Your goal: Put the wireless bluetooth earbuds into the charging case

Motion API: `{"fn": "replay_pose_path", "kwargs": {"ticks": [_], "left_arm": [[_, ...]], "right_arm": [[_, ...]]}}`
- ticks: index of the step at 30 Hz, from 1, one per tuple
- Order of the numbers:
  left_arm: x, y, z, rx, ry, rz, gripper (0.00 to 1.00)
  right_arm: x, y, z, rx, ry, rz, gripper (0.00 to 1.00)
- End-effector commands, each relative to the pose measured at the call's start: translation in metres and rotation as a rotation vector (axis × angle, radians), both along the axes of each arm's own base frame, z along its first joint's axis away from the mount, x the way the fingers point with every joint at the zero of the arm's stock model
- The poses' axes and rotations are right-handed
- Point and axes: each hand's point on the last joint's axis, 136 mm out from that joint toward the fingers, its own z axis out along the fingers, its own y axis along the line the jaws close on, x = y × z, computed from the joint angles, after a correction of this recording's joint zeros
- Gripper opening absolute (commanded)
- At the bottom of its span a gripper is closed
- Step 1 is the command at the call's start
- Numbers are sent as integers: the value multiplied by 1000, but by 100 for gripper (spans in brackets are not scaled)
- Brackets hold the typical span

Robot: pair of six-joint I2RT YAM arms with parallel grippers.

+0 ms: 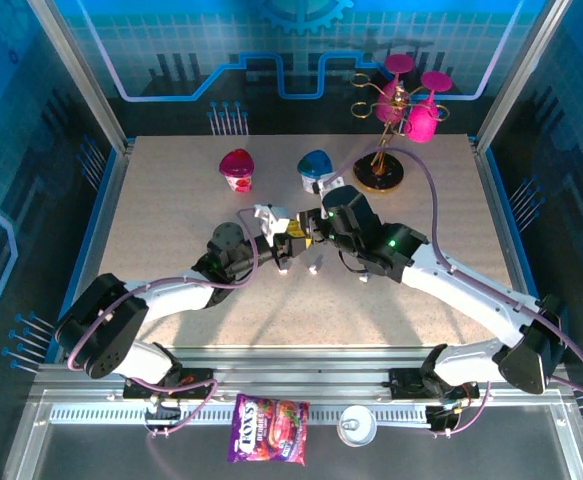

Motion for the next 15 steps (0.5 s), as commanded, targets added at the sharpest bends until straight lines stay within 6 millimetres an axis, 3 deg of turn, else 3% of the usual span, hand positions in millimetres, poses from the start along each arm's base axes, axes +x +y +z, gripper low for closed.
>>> {"fn": "replay_pose_path", "kwargs": {"ticks": [1, 15], "left_arm": [[3, -3, 21, -62, -25, 6, 0], [5, -2, 33, -109, -17, 15, 0]], "right_arm": [[1, 13, 15, 49, -35, 28, 29], [4, 18, 3, 54, -12, 27, 29]]}}
